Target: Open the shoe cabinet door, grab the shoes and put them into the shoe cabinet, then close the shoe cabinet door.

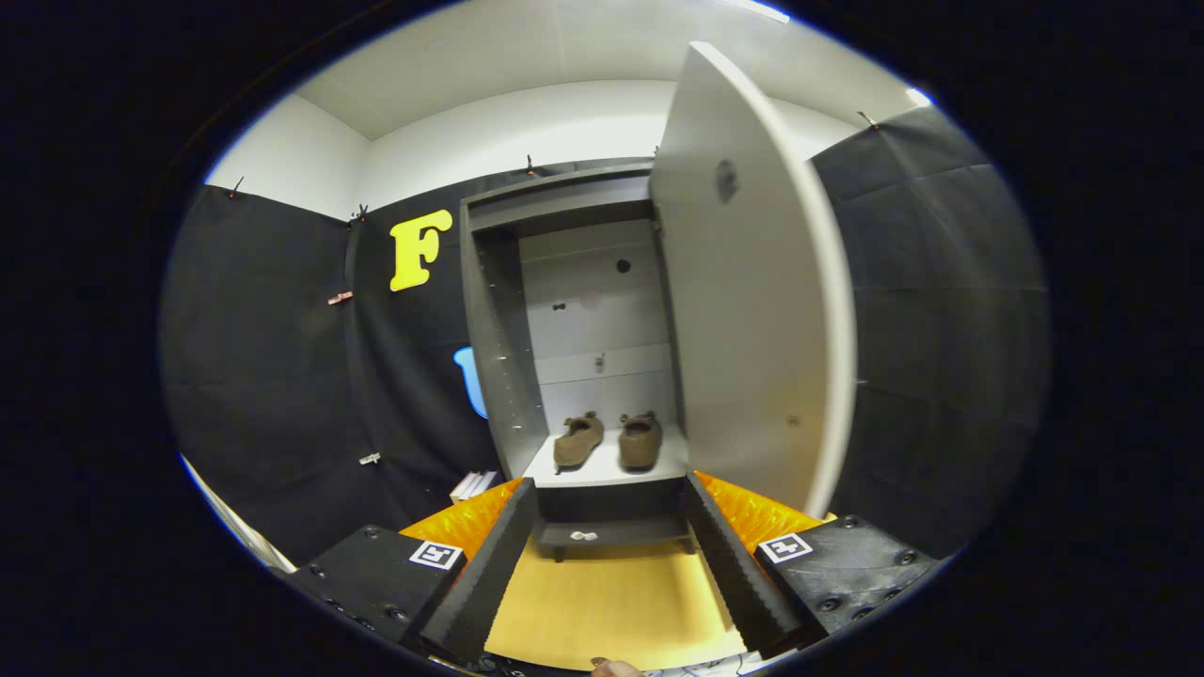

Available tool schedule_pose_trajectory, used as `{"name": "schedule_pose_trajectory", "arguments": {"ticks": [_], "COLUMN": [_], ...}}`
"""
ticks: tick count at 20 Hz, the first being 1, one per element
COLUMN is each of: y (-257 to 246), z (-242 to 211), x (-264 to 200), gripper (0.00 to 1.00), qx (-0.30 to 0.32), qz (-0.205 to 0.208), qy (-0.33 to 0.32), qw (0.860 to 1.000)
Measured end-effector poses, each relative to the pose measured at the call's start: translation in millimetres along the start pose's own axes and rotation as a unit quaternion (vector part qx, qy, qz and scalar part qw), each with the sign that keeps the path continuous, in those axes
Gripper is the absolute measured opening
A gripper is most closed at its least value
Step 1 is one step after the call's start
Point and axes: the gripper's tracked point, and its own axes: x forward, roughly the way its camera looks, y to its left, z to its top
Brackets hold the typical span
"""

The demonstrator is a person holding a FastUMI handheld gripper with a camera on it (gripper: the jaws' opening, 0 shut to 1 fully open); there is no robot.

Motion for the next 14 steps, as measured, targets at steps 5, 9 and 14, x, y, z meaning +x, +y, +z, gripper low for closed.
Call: {"name": "schedule_pose_trajectory", "arguments": {"ticks": [5, 9, 14], "y": [-89, -140, -160], "z": [-6, -11, -22], "x": [-22, -6, 37], "gripper": [0.98, 0.98, 0.98], "qx": [-0.007, -0.019, -0.020], "qz": [-0.056, -0.047, 0.001], "qy": [-0.004, -0.004, 0.023], "qw": [0.998, 0.999, 1.000]}}
